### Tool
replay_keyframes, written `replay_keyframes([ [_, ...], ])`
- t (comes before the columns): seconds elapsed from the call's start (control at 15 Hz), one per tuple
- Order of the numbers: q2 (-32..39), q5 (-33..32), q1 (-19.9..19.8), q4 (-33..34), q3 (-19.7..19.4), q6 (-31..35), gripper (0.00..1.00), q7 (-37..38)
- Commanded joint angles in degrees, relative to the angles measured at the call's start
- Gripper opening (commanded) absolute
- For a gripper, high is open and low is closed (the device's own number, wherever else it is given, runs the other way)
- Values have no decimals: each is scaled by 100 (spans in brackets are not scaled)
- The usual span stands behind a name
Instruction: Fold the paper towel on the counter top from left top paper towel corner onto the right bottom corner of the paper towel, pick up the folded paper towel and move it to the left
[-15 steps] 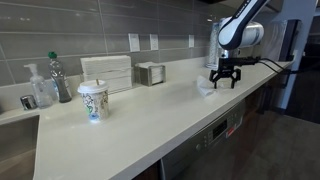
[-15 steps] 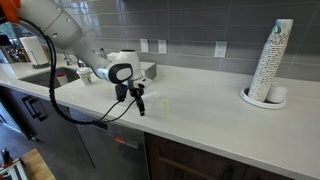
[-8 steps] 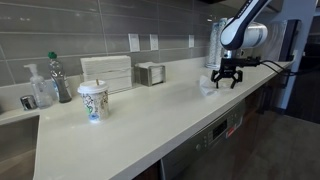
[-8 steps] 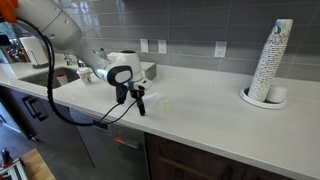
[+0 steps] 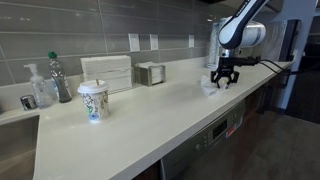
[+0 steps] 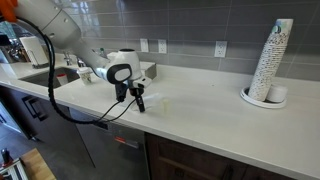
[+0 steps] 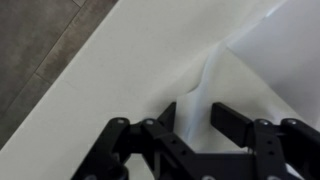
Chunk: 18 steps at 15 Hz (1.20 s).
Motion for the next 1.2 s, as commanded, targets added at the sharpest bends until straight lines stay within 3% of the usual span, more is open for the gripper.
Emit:
replay_keyframes([
  [0.0, 3, -167, 142, 57, -56, -155, 35, 114],
  [0.07, -40, -220, 164, 79, -67, -274, 29, 151],
  [0.13, -67, -293, 189, 116, -87, -381, 29, 203],
  [0.2, -82, -315, 190, 169, -80, -488, 20, 212],
  [0.33, -82, -427, 222, 285, -85, -732, 16, 296],
  [0.4, -75, -439, 226, 332, -65, -817, 5, 293],
  [0.47, -57, -495, 249, 391, -67, -904, 3, 348],
  [1.13, -219, -992, 583, 982, 19, -1407, 0, 655],
])
